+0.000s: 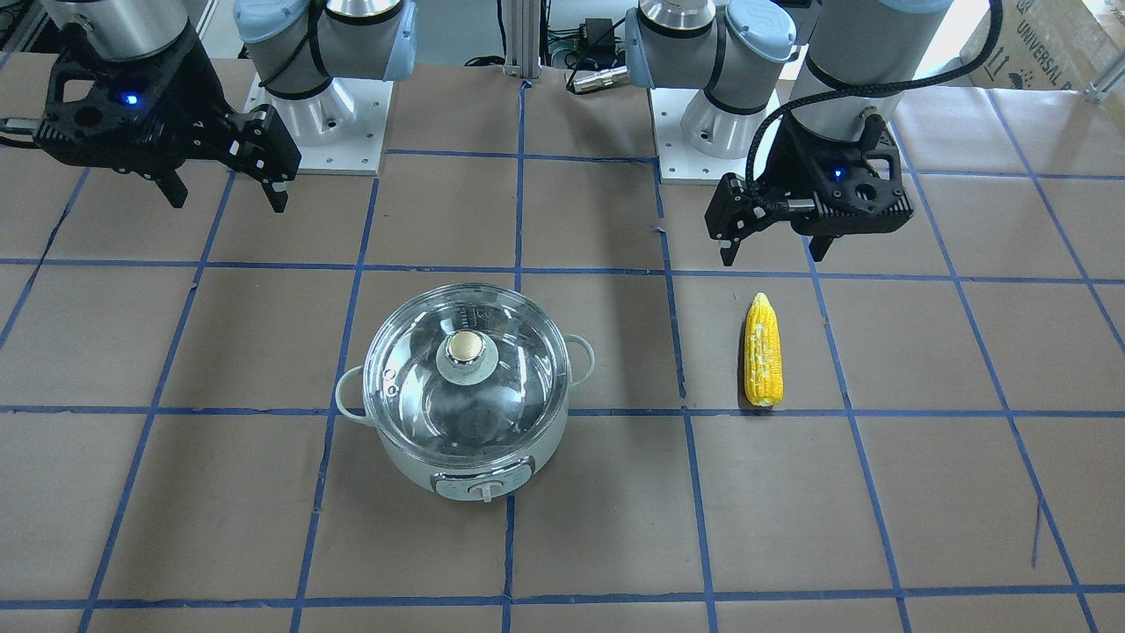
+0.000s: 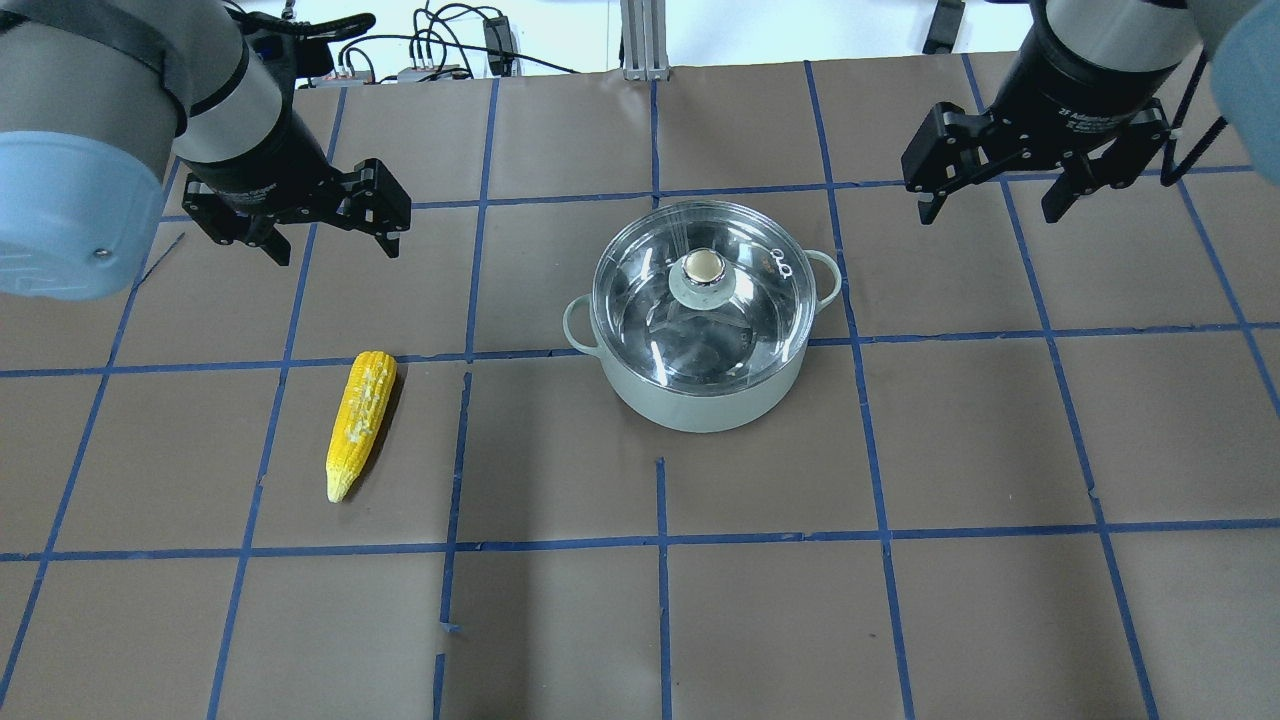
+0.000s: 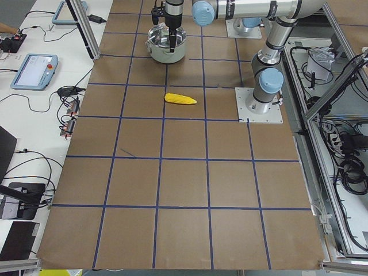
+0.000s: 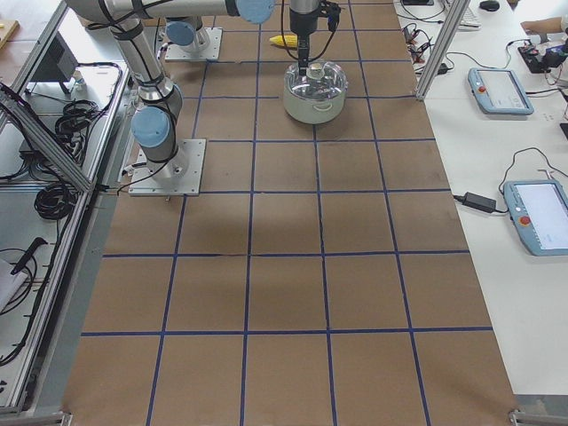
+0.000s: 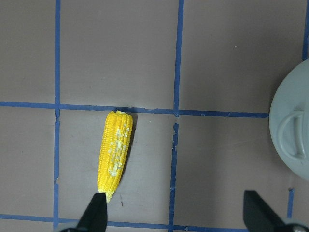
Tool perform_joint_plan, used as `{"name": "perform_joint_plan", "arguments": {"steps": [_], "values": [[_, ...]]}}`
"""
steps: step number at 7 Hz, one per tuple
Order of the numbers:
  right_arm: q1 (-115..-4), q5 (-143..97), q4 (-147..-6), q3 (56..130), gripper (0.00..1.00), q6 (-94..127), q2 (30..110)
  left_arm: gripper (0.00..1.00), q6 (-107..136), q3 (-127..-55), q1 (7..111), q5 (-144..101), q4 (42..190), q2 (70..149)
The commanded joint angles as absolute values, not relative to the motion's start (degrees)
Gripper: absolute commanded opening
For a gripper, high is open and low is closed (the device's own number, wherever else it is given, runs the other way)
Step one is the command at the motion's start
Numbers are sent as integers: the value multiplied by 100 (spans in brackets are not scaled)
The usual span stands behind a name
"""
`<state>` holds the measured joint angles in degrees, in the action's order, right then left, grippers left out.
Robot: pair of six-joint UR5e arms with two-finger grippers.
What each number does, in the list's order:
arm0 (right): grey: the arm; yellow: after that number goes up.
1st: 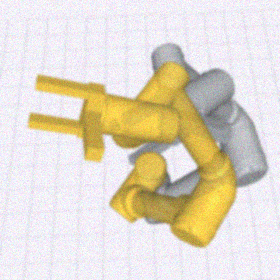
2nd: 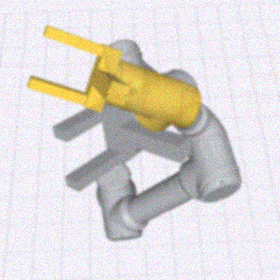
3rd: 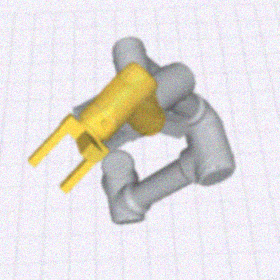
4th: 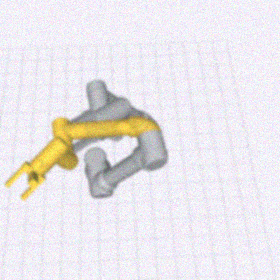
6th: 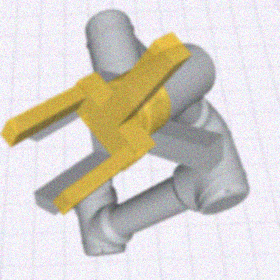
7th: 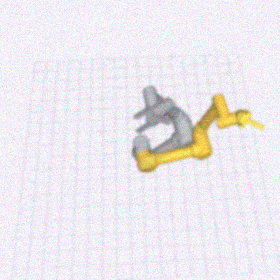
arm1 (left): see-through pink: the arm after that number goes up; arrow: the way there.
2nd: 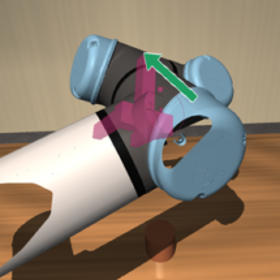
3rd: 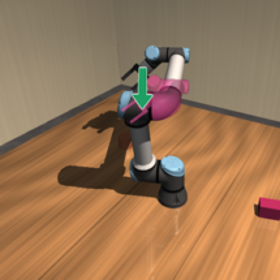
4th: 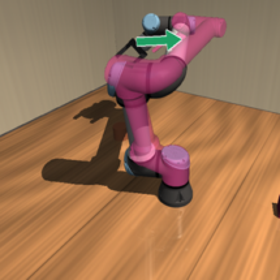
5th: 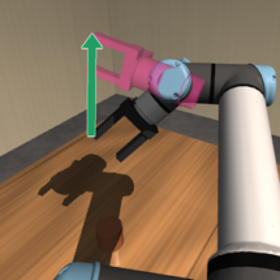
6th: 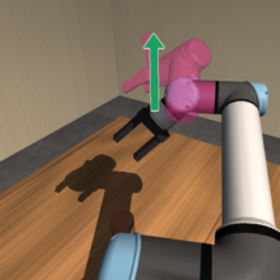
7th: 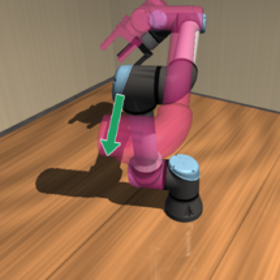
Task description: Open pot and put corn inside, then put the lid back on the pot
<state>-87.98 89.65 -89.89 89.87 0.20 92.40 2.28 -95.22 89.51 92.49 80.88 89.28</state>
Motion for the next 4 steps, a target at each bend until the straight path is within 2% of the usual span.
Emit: {"name": "perform_joint_plan", "arguments": {"steps": [1, 4], "values": [[-9051, 8956, -9210, 9009, 98, 96, 9054, 100, 229, -9510, 8965, 9264, 8086, 8939], [-9779, 8947, -10149, 8921, 98, 772, 8483, 100, 194, -9510, 8965, 9237, 8033, 8974]]}}
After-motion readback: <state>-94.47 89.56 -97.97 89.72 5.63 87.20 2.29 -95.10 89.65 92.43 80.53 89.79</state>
